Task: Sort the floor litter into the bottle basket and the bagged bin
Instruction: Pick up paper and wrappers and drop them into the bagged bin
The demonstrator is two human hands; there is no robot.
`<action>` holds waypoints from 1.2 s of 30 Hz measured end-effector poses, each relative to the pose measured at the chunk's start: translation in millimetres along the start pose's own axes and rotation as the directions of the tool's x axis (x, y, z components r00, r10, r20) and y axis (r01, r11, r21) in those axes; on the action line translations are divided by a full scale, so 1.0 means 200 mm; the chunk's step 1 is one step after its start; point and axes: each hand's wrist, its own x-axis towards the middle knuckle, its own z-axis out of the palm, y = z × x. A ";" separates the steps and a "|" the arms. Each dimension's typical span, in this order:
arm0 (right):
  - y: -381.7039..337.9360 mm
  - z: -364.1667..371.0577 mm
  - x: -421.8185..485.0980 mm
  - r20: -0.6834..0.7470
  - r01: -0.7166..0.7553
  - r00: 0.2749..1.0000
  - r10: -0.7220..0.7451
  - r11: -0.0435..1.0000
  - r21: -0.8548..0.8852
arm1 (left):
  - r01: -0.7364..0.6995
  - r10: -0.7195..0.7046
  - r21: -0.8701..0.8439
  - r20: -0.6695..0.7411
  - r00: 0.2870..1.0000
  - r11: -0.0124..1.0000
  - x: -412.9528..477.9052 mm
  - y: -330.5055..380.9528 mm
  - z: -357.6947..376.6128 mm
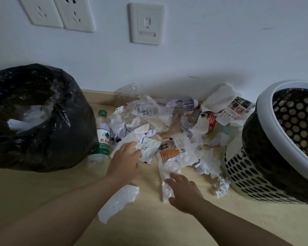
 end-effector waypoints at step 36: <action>0.12 -0.14 -0.09 -0.170 -0.132 0.902 0.397 0.629 0.766 | 0.339 -0.156 -0.467 0.387 0.909 0.817 -0.01 0.34 -0.01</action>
